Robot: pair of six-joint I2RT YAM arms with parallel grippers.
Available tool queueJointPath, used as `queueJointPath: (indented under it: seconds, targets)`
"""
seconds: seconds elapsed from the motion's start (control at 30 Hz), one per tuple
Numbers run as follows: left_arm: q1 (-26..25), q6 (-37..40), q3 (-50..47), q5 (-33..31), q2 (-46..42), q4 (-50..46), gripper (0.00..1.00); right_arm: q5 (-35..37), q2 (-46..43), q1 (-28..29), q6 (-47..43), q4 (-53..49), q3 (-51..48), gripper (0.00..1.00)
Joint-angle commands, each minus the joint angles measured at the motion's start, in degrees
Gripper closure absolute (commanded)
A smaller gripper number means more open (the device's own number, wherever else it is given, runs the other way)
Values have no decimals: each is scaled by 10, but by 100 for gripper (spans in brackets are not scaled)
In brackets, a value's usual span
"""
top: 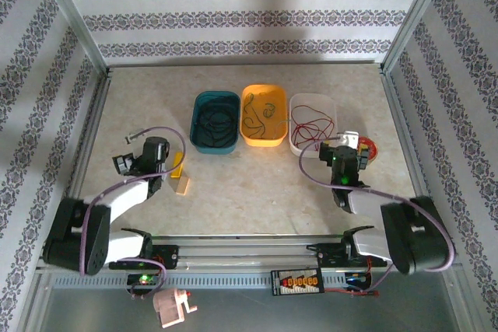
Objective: Untangle the cables
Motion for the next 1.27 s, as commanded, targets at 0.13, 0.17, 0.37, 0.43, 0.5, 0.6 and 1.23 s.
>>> queueJointPath:
  seconds: [0.13, 0.17, 0.37, 0.43, 0.5, 0.6, 1.23]
  targets:
    - [18, 112, 50, 148, 104, 201, 1, -185, 128, -63, -26, 183, 33, 2]
    - [19, 122, 53, 162, 116, 216, 1, -197, 127, -66, -28, 174, 34, 2]
    - [50, 129, 34, 226, 141, 281, 1, -187, 146, -70, -19, 192, 42, 2]
    - [54, 143, -3, 267, 142, 358, 1, -175, 147, -70, -15, 184, 50, 2]
    - [60, 143, -29, 305, 159, 417, 1, -166, 147, -69, -11, 175, 54, 2]
    - [65, 140, -36, 313, 156, 411, 1, -166, 147, -69, -12, 170, 57, 2]
    - [75, 138, -35, 319, 176, 450, 1, -225, 145, -95, 2, 149, 71, 2]
